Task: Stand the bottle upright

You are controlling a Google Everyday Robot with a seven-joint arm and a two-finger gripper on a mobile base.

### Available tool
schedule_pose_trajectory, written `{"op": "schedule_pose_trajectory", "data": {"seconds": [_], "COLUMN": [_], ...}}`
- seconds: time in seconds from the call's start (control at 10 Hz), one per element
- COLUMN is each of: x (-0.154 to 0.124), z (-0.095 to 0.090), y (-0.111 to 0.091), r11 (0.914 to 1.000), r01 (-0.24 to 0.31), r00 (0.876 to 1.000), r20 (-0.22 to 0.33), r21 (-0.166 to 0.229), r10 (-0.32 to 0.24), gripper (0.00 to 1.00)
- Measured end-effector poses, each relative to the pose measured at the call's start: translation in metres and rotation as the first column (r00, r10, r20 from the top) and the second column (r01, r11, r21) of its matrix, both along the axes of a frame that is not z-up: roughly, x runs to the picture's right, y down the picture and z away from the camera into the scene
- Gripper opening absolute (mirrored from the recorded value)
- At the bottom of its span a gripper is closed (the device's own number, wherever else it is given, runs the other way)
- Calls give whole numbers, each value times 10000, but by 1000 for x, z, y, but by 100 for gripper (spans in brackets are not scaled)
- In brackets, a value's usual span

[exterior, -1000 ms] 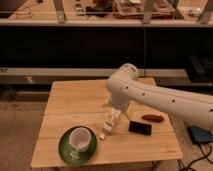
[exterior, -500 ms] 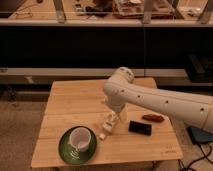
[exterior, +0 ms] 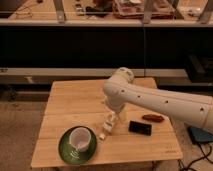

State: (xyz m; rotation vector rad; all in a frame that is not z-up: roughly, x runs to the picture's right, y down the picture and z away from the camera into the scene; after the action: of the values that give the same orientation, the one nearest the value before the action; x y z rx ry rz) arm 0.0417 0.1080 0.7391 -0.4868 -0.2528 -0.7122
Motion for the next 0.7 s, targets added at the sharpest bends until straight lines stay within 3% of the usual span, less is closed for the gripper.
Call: {"op": "schedule_pose_trajectory", "data": {"seconds": [0.7], "x": [-2], "z": [1], "y": [1], "r11": [10000], "r01": [56], "r00": [9999], "r20": [116], "r21": [-50], "r10": [-55], "gripper": [80]}}
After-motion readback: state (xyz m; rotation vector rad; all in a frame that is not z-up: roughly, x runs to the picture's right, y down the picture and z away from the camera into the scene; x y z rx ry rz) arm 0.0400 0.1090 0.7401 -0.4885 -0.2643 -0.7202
